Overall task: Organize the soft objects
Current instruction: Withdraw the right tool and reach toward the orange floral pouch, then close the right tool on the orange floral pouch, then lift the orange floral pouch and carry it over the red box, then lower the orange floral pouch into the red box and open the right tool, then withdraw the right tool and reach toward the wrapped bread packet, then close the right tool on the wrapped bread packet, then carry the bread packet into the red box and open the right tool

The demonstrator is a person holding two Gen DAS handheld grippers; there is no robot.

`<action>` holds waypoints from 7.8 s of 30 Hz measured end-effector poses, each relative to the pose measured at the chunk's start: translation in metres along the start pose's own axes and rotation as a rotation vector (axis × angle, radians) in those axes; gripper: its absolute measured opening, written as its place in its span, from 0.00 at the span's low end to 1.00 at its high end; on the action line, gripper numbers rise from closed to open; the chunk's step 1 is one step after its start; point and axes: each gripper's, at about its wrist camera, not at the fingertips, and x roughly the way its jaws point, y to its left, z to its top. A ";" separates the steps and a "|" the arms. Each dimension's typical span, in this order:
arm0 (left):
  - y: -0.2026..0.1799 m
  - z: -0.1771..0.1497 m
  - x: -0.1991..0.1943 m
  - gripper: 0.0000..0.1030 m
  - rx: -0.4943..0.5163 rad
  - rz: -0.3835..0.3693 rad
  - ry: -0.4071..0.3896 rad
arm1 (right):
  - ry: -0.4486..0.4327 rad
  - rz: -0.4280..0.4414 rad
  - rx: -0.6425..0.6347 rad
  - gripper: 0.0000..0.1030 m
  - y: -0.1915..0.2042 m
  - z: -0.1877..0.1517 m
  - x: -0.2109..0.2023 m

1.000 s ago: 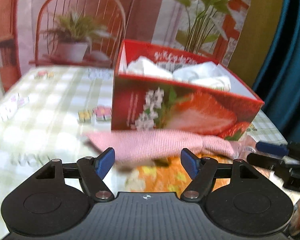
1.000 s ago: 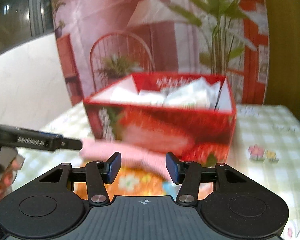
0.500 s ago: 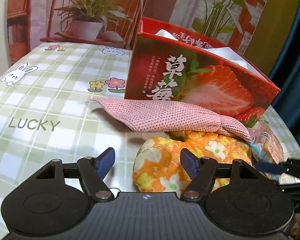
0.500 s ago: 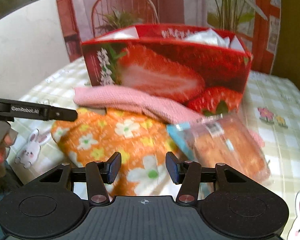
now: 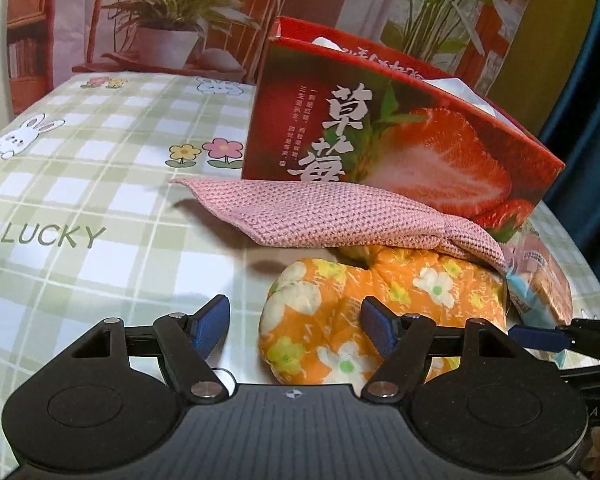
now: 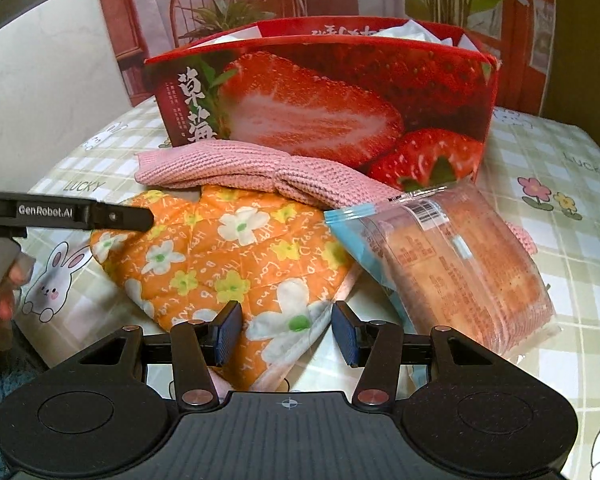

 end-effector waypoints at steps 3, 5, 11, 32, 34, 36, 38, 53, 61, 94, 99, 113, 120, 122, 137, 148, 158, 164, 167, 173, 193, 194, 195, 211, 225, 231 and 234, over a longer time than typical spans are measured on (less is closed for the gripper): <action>-0.004 -0.001 -0.001 0.64 0.018 -0.020 0.009 | -0.002 0.000 -0.001 0.46 0.001 -0.001 0.000; -0.008 -0.003 -0.002 0.46 0.037 -0.035 0.019 | -0.005 -0.001 0.002 0.46 0.001 0.000 0.000; -0.008 -0.005 -0.007 0.22 0.044 -0.057 0.015 | -0.015 -0.027 0.021 0.47 0.000 0.000 -0.003; -0.007 -0.006 -0.002 0.23 0.055 -0.043 0.028 | 0.002 -0.005 -0.021 0.48 0.012 0.000 0.003; -0.006 -0.005 -0.002 0.23 0.046 -0.047 0.030 | 0.001 0.009 -0.041 0.38 0.017 0.000 0.003; -0.006 -0.004 -0.003 0.21 0.046 -0.052 0.028 | 0.001 0.029 -0.064 0.29 0.020 0.000 0.002; -0.005 -0.002 -0.006 0.14 0.041 -0.063 0.018 | -0.004 0.038 -0.089 0.19 0.023 0.002 0.000; -0.005 0.036 -0.068 0.13 0.090 -0.125 -0.022 | -0.094 0.197 0.006 0.14 0.013 0.027 -0.041; -0.019 0.037 -0.107 0.13 0.118 -0.106 -0.112 | -0.197 0.179 -0.099 0.14 0.025 0.038 -0.070; -0.061 0.155 -0.054 0.13 0.134 -0.026 -0.219 | -0.356 0.032 -0.266 0.14 -0.019 0.166 -0.061; -0.061 0.177 -0.018 0.14 0.113 -0.004 -0.192 | -0.336 -0.032 -0.240 0.15 -0.034 0.188 -0.024; -0.054 0.190 0.028 0.55 0.057 0.030 -0.120 | -0.273 -0.167 -0.133 0.26 -0.045 0.208 0.039; -0.048 0.183 0.015 0.73 0.066 0.001 -0.148 | -0.343 -0.222 -0.112 0.40 -0.040 0.197 0.027; -0.047 0.179 0.006 0.81 0.089 0.010 -0.167 | -0.366 -0.226 -0.125 0.46 -0.037 0.191 0.021; -0.062 0.133 -0.065 0.83 0.180 -0.059 -0.222 | -0.439 -0.072 -0.212 0.51 -0.029 0.124 -0.060; -0.079 0.075 -0.048 0.83 0.206 -0.103 -0.141 | -0.256 -0.082 -0.134 0.78 -0.055 0.037 -0.056; -0.060 0.040 -0.028 0.83 0.106 -0.089 -0.048 | -0.112 -0.131 -0.049 0.99 -0.076 0.002 -0.034; -0.058 0.038 -0.027 0.83 0.088 -0.102 -0.052 | -0.008 -0.153 -0.029 1.00 -0.072 0.003 -0.022; -0.057 0.036 -0.026 0.82 0.070 -0.113 -0.042 | 0.011 -0.126 -0.065 0.98 -0.062 0.005 -0.019; -0.052 0.033 -0.025 0.80 0.026 -0.143 -0.021 | 0.029 -0.111 -0.188 0.90 -0.029 0.011 -0.014; -0.066 0.021 0.004 0.48 0.039 -0.251 0.114 | 0.030 0.080 -0.400 0.83 0.005 0.032 -0.019; -0.067 0.020 0.005 0.48 0.041 -0.250 0.118 | 0.034 0.078 -0.421 0.83 0.005 0.032 -0.017; -0.067 0.019 0.006 0.48 0.044 -0.248 0.122 | 0.035 0.080 -0.425 0.83 0.003 0.033 -0.014; -0.057 0.016 0.006 0.46 0.013 -0.230 0.121 | 0.012 0.206 -0.229 0.55 0.011 0.022 0.003; -0.054 0.023 -0.020 0.46 -0.001 -0.257 0.034 | -0.072 0.187 -0.202 0.55 0.019 0.024 -0.012; -0.063 0.041 -0.053 0.46 0.058 -0.249 -0.079 | -0.176 0.176 -0.247 0.55 0.026 0.042 -0.042; -0.070 0.053 -0.067 0.46 0.093 -0.232 -0.134 | -0.211 0.174 -0.260 0.55 0.029 0.054 -0.053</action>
